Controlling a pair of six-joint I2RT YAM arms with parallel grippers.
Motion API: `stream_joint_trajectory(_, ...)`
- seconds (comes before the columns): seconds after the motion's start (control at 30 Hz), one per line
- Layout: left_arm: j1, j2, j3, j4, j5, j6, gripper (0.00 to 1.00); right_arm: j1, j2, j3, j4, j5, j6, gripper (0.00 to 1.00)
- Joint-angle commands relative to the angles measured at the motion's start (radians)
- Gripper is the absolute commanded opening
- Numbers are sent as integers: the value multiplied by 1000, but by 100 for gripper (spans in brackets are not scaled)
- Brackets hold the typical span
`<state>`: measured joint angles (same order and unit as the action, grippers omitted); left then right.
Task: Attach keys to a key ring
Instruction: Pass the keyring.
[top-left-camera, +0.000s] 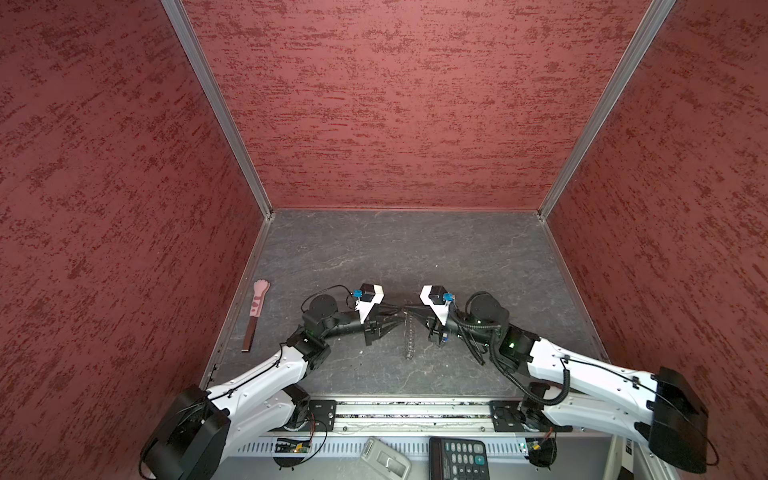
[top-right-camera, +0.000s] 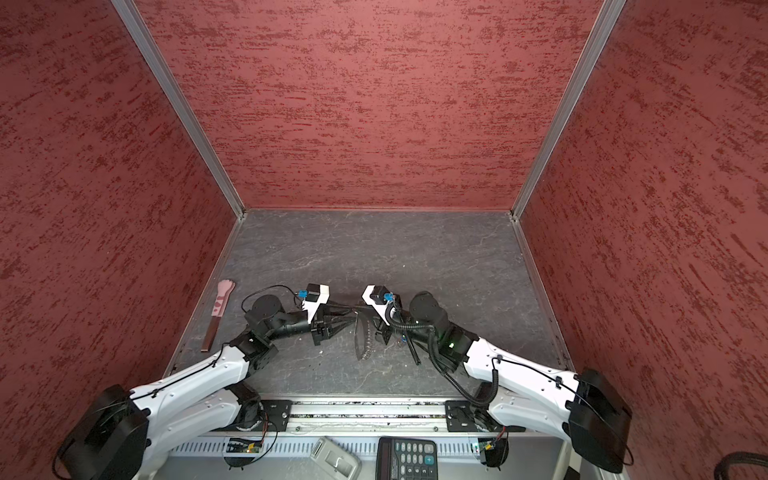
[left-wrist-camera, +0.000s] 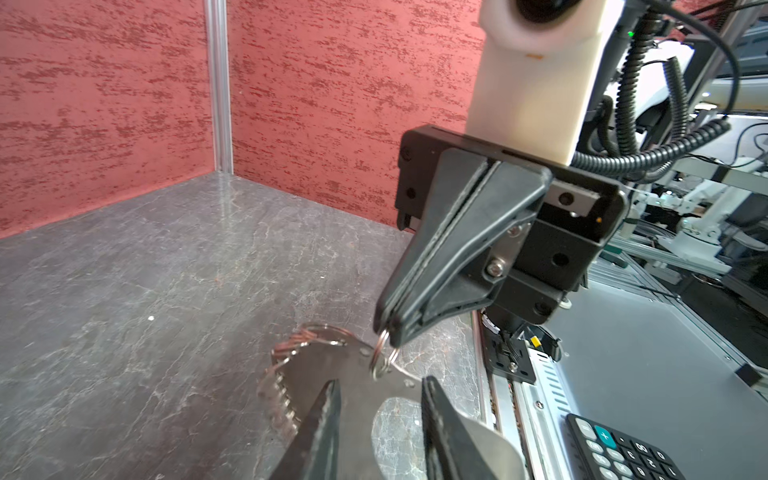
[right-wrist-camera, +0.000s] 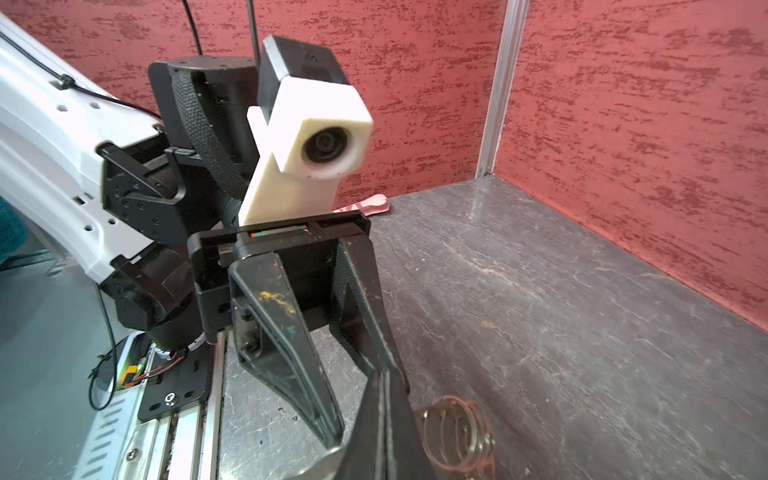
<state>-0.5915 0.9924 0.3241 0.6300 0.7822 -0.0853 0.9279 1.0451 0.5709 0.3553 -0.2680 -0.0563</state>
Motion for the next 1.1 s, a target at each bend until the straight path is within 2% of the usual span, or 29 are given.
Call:
stream_joint_trajectory(0.0, -8, 8, 21, 20, 31, 30, 33, -8, 3, -9, 105, -76, 19, 0)
stream_joint_trajectory(0.2, -8, 1, 12, 31, 43, 39, 30, -12, 21, -13, 120, -124, 28, 0)
stream_joint_trajectory(0.3, -8, -7, 11, 26, 58, 52, 23, -14, 28, -13, 122, -143, 27, 0)
stream_joint_trajectory(0.73, -8, -39, -7, 40, 110, 73, 13, -31, 45, -19, 130, -229, 36, 0)
stream_joint_trajectory(1.07, -11, -46, 0, 7, 104, 101, 0, -40, 48, -29, 111, -226, 34, 0)
